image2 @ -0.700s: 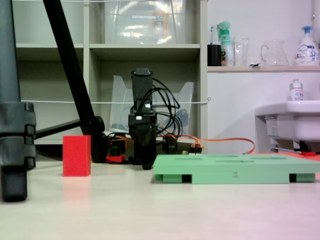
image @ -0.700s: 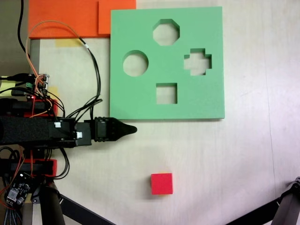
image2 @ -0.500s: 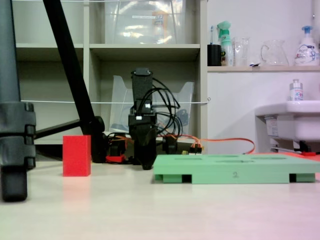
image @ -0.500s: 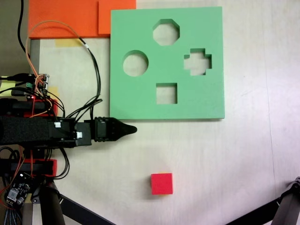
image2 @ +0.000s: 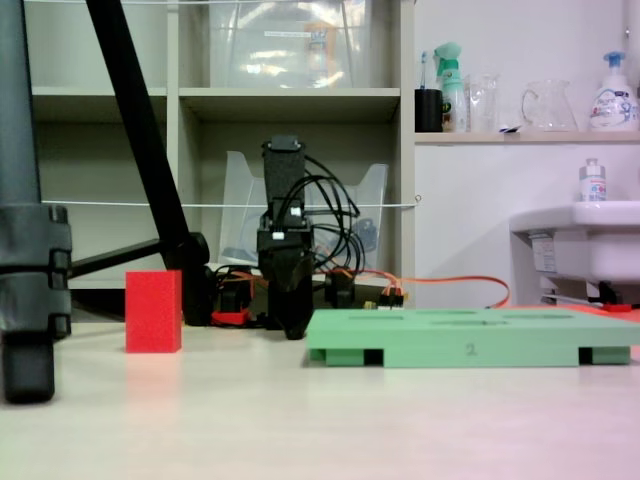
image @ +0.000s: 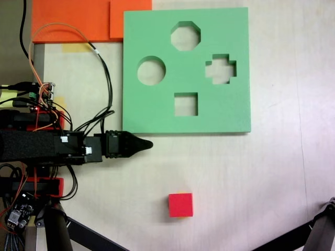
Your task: Put the square block into the corresponding hole
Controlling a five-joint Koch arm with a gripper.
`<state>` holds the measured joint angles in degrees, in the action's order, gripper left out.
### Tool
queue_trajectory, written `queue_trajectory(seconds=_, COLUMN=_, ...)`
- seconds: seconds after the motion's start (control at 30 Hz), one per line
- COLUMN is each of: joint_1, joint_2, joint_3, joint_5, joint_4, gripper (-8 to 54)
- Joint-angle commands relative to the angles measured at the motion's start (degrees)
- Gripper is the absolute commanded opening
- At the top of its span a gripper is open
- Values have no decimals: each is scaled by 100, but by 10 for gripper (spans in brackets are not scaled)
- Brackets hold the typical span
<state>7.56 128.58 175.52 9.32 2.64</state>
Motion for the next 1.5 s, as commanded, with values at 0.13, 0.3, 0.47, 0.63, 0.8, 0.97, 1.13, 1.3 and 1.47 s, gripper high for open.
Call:
queue_trajectory(seconds=0.13, joint_1=-272, joint_2=369, joint_3=378, joint_5=4693, joint_4=844, gripper=348)
queue_trajectory(seconds=0.3, joint_1=-1063, joint_2=369, joint_3=-141, joint_5=5616, joint_4=202, gripper=315)
queue_trajectory(seconds=0.47, joint_1=-1538, joint_2=369, joint_3=-1477, joint_5=6328, joint_4=-1960, gripper=310)
queue_trajectory(seconds=0.63, joint_1=-2197, joint_2=343, joint_3=-3507, joint_5=6390, joint_4=-4711, gripper=295)
queue_trajectory(seconds=0.8, joint_1=-2531, joint_2=-905, joint_3=-5985, joint_5=6372, joint_4=-7260, gripper=294)
queue_trajectory(seconds=0.97, joint_1=-2646, joint_2=-2795, joint_3=-8446, joint_5=6267, joint_4=-9369, gripper=390)
queue_trajectory(seconds=1.13, joint_1=-2654, joint_2=-3683, joint_3=-9439, joint_5=5994, joint_4=-9483, gripper=498)
queue_trajectory(seconds=1.3, joint_1=-2725, joint_2=-4570, joint_3=-10336, joint_5=5810, joint_4=-9527, gripper=526)
queue_trajectory(seconds=1.47, joint_1=-2777, joint_2=-5247, joint_3=-10819, joint_5=5801, joint_4=-9527, gripper=525)
